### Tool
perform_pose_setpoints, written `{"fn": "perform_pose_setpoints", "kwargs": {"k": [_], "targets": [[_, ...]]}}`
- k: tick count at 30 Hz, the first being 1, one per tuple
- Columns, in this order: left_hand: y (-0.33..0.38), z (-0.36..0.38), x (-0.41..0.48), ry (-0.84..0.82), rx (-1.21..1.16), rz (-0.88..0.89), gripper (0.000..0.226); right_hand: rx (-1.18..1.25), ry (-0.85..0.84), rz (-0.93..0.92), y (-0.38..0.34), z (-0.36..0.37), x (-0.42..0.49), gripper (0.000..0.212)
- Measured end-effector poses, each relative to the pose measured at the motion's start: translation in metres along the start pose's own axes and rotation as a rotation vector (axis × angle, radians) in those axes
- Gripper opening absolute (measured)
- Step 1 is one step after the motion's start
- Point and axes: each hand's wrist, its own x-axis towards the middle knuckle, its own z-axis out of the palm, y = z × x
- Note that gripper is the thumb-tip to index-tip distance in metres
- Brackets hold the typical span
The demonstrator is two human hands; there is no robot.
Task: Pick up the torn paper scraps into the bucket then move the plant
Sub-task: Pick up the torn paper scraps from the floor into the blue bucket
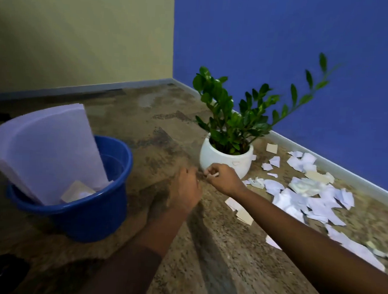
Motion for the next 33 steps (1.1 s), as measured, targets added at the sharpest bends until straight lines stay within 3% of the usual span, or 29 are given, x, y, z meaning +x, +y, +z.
{"fn": "perform_pose_setpoints", "kwargs": {"k": [12, 15, 17, 20, 23, 27, 30, 33], "targets": [[0.100, 0.123, -0.052, -0.471, -0.082, 0.077, 0.040, -0.158, 0.081, 0.511, 0.196, -0.081, -0.119, 0.026], [0.115, 0.143, -0.060, -0.524, -0.094, 0.115, 0.044, -0.173, 0.031, 0.661, 0.228, -0.085, -0.148, 0.007], [0.121, 0.153, -0.061, -0.543, -0.106, 0.129, 0.041, -0.201, -0.007, 0.727, 0.244, -0.080, -0.158, 0.007], [0.126, 0.166, -0.061, -0.556, -0.100, 0.132, 0.042, -0.217, -0.027, 0.775, 0.256, -0.062, -0.165, 0.055], [0.130, 0.177, -0.058, -0.541, -0.103, 0.122, 0.045, -0.306, -0.049, 0.732, 0.254, -0.043, -0.166, 0.062], [0.131, 0.187, -0.051, -0.482, -0.065, 0.161, 0.055, -0.203, -0.006, 0.549, 0.256, -0.038, -0.158, 0.014], [0.130, 0.196, -0.040, -0.514, 0.043, 0.314, 0.070, -0.227, -0.084, 0.384, 0.262, -0.047, -0.158, 0.009], [0.131, 0.206, -0.027, -0.576, 0.171, 0.454, 0.086, -0.237, 0.044, 0.295, 0.271, -0.058, -0.156, 0.006]]}}
